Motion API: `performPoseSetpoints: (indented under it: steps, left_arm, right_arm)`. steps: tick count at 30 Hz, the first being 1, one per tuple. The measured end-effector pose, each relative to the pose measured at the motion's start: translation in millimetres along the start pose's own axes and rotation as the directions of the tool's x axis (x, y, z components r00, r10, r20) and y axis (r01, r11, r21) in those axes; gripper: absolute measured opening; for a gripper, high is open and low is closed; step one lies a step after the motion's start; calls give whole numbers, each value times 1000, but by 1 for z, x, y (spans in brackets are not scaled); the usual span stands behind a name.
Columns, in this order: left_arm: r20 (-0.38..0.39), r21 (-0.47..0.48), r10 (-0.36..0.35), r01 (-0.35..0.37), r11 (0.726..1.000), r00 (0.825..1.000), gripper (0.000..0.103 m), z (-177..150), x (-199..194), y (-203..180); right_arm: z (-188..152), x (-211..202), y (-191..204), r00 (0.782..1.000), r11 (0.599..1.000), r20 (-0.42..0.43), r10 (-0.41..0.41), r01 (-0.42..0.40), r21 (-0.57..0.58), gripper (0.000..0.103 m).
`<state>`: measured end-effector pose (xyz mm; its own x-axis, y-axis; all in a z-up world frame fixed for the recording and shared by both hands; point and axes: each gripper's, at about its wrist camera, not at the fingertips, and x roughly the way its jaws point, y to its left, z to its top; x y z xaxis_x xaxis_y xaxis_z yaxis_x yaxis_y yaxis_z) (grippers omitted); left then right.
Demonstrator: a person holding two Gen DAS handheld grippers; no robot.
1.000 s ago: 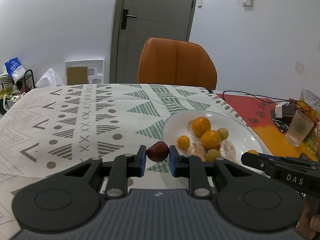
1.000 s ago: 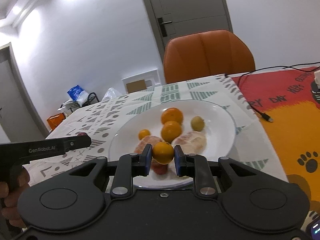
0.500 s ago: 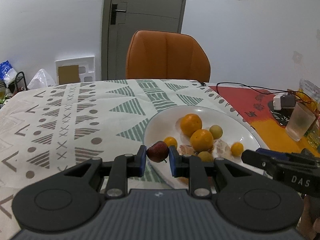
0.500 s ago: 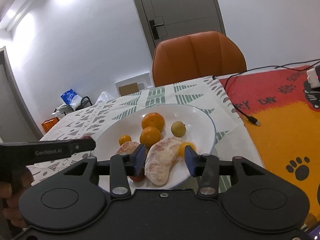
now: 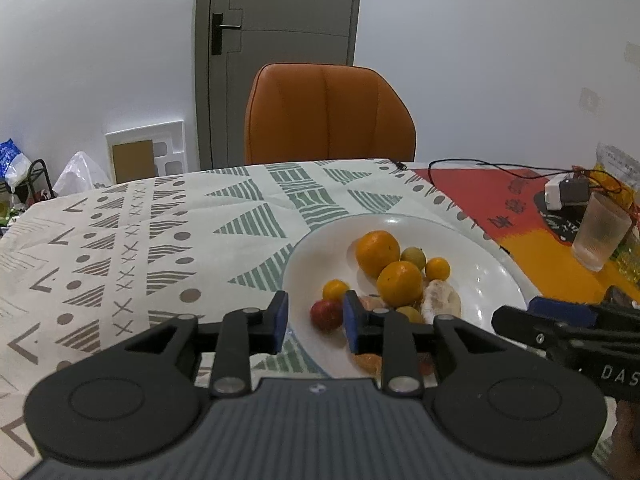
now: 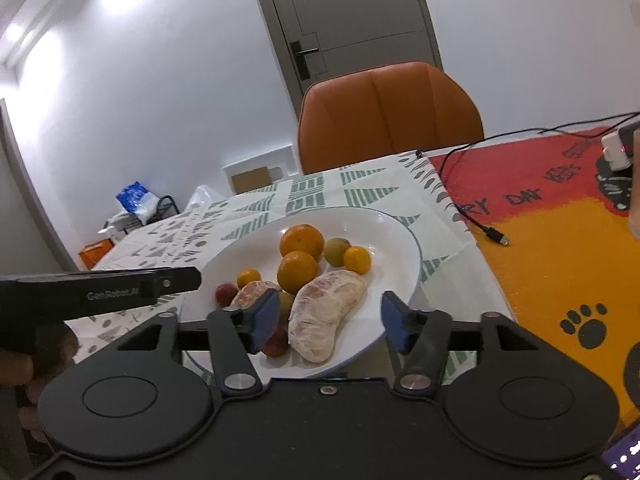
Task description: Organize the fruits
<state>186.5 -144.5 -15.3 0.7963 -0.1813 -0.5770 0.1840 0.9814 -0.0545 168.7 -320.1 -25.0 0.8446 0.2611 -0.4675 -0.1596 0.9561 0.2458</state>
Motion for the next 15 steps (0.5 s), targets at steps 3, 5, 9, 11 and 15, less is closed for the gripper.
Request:
performPoseSetpoints:
  steps: [3,5,9,11,15]
  left_arm:
    - [-3,-1,14,-14,1000,1000,30,-2,-4,4]
    - [1,-7,21,-21,1000,1000,35,-3,-9,8]
    - [10,-22,51,-51,998,999,61,-4,-21,17]
    - [18,-32,69,-69,997,997,75,-5,-27,22]
    - [35,-57,88,-86,995,996,81,-10,-38,33]
  right_arm:
    - [0,-2,3,1000,1000,10,-10,10,-7,72]
    - [0,-3,4,1000,1000,13,-13,14,-2,77]
    - [0,-5,6,1000,1000,16,-21,21,13,95]
    - [-2,-9,10,999,999,22,-31,31,9,99]
    - [-5,-15,16,1000,1000,22,-18,18,14,103]
